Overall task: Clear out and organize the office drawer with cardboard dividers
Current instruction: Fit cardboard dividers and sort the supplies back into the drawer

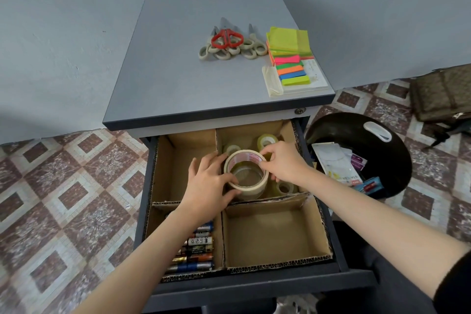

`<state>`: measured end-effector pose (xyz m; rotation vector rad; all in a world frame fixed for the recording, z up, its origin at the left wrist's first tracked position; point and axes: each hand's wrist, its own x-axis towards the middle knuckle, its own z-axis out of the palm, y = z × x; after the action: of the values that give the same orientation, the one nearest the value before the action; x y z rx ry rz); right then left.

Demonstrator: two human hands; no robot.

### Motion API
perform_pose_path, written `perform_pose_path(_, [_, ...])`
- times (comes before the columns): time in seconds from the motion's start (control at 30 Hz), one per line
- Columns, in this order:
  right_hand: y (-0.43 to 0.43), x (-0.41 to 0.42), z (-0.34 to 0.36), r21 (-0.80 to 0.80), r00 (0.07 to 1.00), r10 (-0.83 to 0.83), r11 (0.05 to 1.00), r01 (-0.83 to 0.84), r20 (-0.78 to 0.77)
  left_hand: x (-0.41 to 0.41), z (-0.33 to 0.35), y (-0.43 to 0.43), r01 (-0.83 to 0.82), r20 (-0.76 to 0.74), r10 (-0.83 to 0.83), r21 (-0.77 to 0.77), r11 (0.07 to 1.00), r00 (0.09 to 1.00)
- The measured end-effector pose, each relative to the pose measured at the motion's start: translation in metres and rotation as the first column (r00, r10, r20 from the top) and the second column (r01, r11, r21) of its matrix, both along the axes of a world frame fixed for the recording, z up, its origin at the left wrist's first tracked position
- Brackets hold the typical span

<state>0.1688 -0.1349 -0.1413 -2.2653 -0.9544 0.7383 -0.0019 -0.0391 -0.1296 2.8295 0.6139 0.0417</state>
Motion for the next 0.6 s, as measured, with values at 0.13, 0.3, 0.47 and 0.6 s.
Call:
perform_pose_path(0.13, [0.0047, -0.0012, -0.0023, -0.016, 0.999, 0.023, 1.000, -0.022, 0.034, 0.0026, 0.0007, 0.0047, 0.002, -0.110, -0.002, -0.004, 1.000, 0.994])
perform_pose_path(0.3, [0.0031, -0.0046, 0.0035, -0.062, 0.997, 0.053, 0.997, -0.050, 0.053, 0.0055, 0.0035, 0.0033, 0.002, -0.222, -0.007, -0.024, 1.000, 0.975])
perform_pose_path(0.47, [0.0010, -0.0065, -0.0006, -0.097, 0.997, 0.055, 0.994, -0.049, 0.060, 0.0050, 0.0051, 0.0022, 0.018, -0.276, -0.025, -0.029, 0.999, 0.961])
perform_pose_path(0.6, [0.0008, -0.0065, -0.0033, -0.113, 0.997, 0.043, 0.993, -0.036, 0.063, 0.0039, 0.0053, 0.0022, 0.017, -0.273, -0.026, -0.037, 0.999, 0.962])
